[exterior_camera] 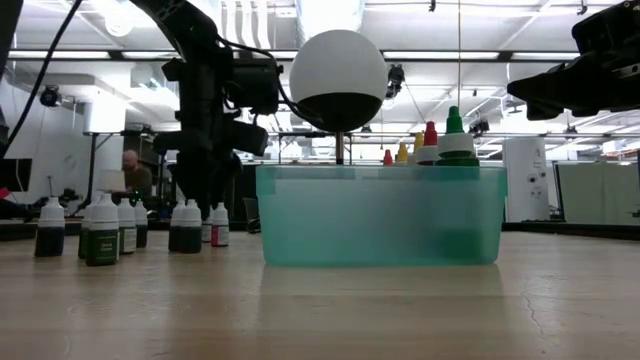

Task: Pick & Place food coloring
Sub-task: Put the top small red food coloring bottle into the green bin, then put the left small red food coloring bottle into the green bin

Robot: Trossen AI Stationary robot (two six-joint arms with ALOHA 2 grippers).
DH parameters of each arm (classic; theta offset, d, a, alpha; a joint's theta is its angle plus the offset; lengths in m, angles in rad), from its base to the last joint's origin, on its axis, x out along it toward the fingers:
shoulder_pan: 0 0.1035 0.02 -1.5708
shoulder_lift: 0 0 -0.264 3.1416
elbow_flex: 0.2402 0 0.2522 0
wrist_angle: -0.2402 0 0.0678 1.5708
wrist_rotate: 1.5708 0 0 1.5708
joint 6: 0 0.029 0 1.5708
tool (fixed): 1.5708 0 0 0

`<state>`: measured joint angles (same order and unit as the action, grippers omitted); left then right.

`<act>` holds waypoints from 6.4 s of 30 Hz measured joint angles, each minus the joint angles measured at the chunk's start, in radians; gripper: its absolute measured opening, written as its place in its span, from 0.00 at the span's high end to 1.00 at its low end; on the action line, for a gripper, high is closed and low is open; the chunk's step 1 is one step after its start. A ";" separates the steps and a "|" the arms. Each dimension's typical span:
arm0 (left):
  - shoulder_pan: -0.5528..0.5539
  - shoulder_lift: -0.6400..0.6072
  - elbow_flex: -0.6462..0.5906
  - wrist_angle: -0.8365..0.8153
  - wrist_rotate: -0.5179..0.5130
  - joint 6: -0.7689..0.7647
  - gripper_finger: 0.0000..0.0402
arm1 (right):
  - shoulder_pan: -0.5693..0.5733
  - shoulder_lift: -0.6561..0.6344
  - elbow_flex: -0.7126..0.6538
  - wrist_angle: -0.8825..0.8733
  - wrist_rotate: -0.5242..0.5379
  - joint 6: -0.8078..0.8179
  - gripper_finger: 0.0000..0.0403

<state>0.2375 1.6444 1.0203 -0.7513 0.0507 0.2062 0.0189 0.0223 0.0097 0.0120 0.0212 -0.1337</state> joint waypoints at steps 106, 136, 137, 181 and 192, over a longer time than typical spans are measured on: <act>-0.051 0.376 0.621 -0.164 0.033 -0.133 0.91 | 0.000 0.000 0.000 0.000 0.000 0.000 0.98; -0.060 0.376 0.527 -0.076 0.007 -0.136 0.91 | 0.000 0.000 0.000 0.000 0.000 0.000 0.98; -0.060 0.376 0.527 -0.075 0.007 -0.137 0.91 | 0.000 0.000 0.000 0.000 0.000 0.000 0.98; -0.059 0.333 0.569 -0.129 0.010 -0.110 0.81 | 0.000 0.001 0.000 0.000 -0.001 0.002 0.98; -0.058 0.333 0.737 -0.247 0.009 -0.099 0.81 | 0.000 0.001 0.000 0.000 0.000 0.000 0.98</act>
<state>0.1791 1.9778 1.7573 -0.9983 0.0594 0.1074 0.0193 0.0231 0.0094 0.0116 0.0208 -0.1338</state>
